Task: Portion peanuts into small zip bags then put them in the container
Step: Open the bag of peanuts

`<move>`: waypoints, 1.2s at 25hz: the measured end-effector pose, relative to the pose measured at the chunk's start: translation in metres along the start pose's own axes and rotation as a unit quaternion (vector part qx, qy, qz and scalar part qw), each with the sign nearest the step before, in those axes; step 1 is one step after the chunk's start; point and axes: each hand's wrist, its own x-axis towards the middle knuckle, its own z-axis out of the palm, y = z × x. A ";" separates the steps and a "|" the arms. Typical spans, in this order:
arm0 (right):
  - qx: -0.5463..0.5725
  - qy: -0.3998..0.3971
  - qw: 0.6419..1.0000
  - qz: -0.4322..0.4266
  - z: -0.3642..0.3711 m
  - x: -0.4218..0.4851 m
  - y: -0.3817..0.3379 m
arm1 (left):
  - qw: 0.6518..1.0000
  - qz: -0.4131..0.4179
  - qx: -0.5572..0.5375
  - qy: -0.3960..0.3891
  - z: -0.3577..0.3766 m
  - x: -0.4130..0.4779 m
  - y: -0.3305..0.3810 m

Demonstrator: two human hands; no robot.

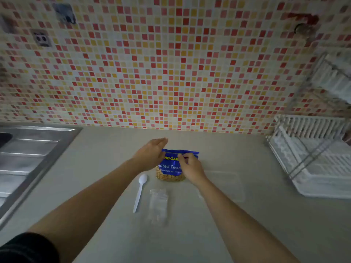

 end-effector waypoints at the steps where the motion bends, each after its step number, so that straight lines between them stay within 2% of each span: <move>1: 0.045 0.002 0.999 0.025 0.004 0.006 0.001 | 1.000 -0.001 -0.002 -0.009 0.000 0.008 -0.005; 5: 0.137 0.003 0.986 0.092 0.019 0.017 0.011 | 0.997 0.066 0.016 -0.048 0.009 0.032 -0.025; 11: 0.193 0.031 0.974 0.117 0.021 0.031 0.008 | 0.991 0.130 -0.042 -0.004 0.013 0.043 -0.045; 15: 0.204 0.010 0.968 0.149 0.017 0.037 -0.004 | 0.989 0.129 -0.069 -0.015 0.009 0.049 -0.049; 22: 0.228 -0.035 0.962 0.146 0.014 0.043 0.000 | 0.984 0.145 -0.088 -0.054 0.004 0.059 -0.056; 25: 0.237 -0.057 0.953 0.179 0.009 0.052 -0.003 | 0.983 0.146 -0.095 -0.054 0.007 0.061 -0.057; 28: 0.254 -0.070 0.946 0.188 0.002 0.059 -0.007 | 0.983 0.114 -0.115 -0.090 0.005 0.064 -0.056; 30: 0.263 -0.067 0.947 0.170 0.002 0.061 -0.005 | 0.974 0.071 -0.173 -0.128 0.001 0.069 -0.054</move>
